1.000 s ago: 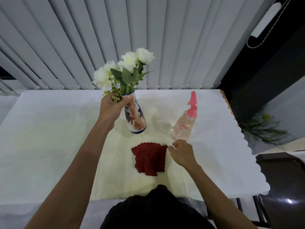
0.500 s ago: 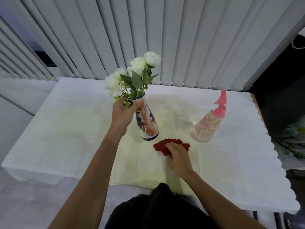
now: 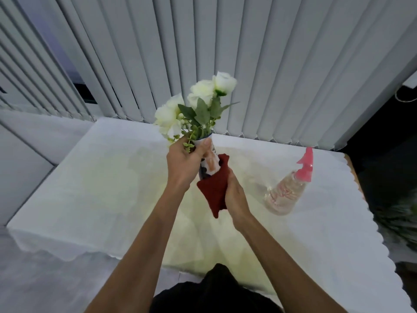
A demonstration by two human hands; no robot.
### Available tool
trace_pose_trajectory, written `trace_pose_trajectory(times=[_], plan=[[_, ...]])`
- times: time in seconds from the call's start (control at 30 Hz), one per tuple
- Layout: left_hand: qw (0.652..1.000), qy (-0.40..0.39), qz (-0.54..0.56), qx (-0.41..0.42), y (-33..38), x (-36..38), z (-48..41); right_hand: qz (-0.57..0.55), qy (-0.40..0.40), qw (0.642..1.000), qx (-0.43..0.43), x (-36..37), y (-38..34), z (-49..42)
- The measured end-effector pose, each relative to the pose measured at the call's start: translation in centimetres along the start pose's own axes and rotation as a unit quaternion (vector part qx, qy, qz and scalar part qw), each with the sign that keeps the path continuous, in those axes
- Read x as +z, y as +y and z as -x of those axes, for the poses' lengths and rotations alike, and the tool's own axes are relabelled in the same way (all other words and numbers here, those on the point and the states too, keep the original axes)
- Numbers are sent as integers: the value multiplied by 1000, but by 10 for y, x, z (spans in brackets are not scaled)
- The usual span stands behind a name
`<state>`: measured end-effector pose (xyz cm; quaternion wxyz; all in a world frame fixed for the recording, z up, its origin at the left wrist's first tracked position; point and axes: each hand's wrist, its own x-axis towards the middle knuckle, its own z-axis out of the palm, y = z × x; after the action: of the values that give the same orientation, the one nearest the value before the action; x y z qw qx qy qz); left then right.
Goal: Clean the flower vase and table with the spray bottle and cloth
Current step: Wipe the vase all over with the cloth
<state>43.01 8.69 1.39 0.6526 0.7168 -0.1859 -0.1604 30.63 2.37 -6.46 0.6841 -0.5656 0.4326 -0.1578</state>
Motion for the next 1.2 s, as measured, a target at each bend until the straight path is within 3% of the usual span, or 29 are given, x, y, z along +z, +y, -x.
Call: trace_pose_trajectory(times=[0.13,0.2,0.3,0.37,0.43,0.53,0.63,0.8,0.87,0.97,1.0,1.1,1.2], plan=[[999,7,47,-15,5,4,2,-17,37,998,55,-2,-18,-15],[998,21,60,-17,6,10,7,25,82,996,-32,4,-15,-7],[998,35,53,-2,12,18,10,150,118,957,-221,11,-9,3],[999,23,41,9,17,20,10,121,110,954,-253,3,-7,0],[999,11,39,11,20,21,10,38,109,979,-167,-10,-13,-11],[999,10,45,11,22,24,10,-49,108,990,79,-28,-35,-17],[999,26,19,15,23,31,14,-23,109,993,46,-23,-36,-7],[999,35,13,30,22,37,17,36,92,977,-189,-7,-22,16],[999,31,16,29,22,39,18,20,107,982,-151,-19,-14,6],[999,40,10,26,23,42,22,-62,108,990,67,-35,-9,-12],[999,46,7,27,24,43,23,-51,106,990,72,-37,-11,-13],[998,53,-8,29,31,49,25,37,135,987,-79,-28,-31,7],[998,31,-40,31,37,53,28,53,95,971,-212,-22,-45,21]])
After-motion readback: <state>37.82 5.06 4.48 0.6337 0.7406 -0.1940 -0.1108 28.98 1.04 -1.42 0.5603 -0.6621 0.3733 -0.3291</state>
